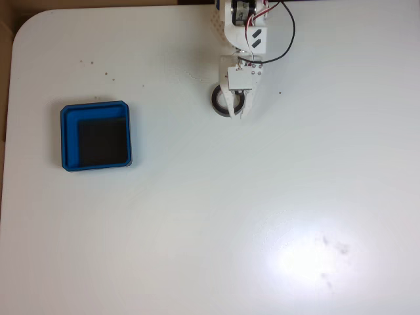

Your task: Pick the black tape roll and drop it in the blue box

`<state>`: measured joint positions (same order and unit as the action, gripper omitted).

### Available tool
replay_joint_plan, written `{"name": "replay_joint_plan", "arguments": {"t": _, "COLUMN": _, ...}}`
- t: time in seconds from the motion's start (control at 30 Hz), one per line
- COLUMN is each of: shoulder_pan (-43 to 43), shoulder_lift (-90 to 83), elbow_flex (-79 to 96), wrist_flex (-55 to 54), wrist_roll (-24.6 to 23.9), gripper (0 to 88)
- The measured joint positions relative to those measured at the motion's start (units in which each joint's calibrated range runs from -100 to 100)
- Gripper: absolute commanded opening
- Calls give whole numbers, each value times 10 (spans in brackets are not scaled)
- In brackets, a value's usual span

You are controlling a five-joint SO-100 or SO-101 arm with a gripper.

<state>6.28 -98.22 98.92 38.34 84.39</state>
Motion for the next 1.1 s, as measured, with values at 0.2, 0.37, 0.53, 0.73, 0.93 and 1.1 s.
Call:
{"name": "replay_joint_plan", "arguments": {"t": 0.2, "shoulder_pan": 48, "shoulder_lift": 0, "elbow_flex": 0, "wrist_flex": 0, "wrist_roll": 1, "gripper": 5}}
{"name": "replay_joint_plan", "arguments": {"t": 0.37, "shoulder_pan": 76, "shoulder_lift": 0, "elbow_flex": 0, "wrist_flex": 0, "wrist_roll": 1, "gripper": 5}}
{"name": "replay_joint_plan", "arguments": {"t": 0.53, "shoulder_pan": 85, "shoulder_lift": 0, "elbow_flex": 0, "wrist_flex": 0, "wrist_roll": 2, "gripper": 5}}
{"name": "replay_joint_plan", "arguments": {"t": 0.73, "shoulder_pan": 85, "shoulder_lift": 0, "elbow_flex": 1, "wrist_flex": 17, "wrist_roll": 2, "gripper": 5}}
{"name": "replay_joint_plan", "arguments": {"t": 0.93, "shoulder_pan": 82, "shoulder_lift": 0, "elbow_flex": 1, "wrist_flex": 95, "wrist_roll": 2, "gripper": 5}}
{"name": "replay_joint_plan", "arguments": {"t": 1.1, "shoulder_pan": 82, "shoulder_lift": 0, "elbow_flex": 1, "wrist_flex": 103, "wrist_roll": 2, "gripper": 5}}
